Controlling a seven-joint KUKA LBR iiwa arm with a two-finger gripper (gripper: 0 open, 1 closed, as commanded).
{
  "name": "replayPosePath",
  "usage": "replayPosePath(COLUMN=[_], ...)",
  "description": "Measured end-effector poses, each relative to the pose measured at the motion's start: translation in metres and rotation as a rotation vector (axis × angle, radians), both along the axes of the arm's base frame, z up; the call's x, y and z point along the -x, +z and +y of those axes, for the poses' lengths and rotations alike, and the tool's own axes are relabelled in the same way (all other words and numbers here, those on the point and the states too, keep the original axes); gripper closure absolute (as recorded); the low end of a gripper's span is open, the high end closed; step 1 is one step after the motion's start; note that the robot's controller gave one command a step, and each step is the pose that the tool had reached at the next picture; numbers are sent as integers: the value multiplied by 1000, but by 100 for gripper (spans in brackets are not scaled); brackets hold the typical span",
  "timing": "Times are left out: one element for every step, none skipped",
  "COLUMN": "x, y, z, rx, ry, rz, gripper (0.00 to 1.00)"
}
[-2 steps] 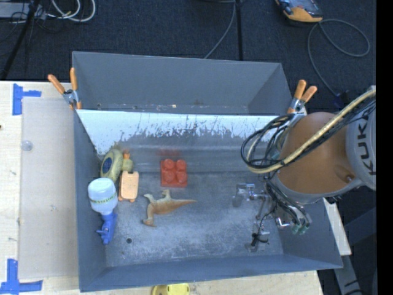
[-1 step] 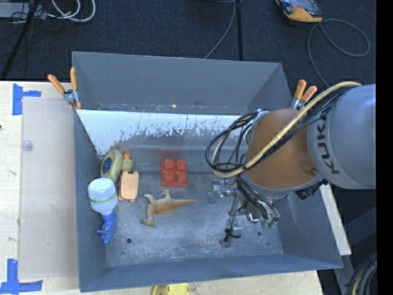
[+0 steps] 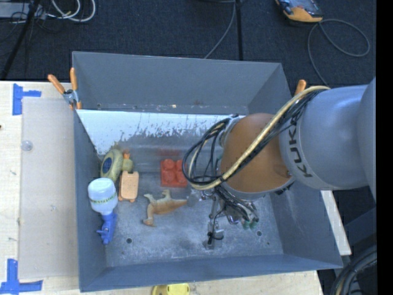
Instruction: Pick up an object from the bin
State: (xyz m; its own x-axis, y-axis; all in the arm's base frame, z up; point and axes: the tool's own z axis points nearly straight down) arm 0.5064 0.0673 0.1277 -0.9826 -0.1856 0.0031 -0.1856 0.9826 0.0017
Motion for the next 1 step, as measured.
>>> replayPosePath(x=[-39], y=[-37], z=[7], rx=[0], ry=[-40], rz=[-1], gripper=[0])
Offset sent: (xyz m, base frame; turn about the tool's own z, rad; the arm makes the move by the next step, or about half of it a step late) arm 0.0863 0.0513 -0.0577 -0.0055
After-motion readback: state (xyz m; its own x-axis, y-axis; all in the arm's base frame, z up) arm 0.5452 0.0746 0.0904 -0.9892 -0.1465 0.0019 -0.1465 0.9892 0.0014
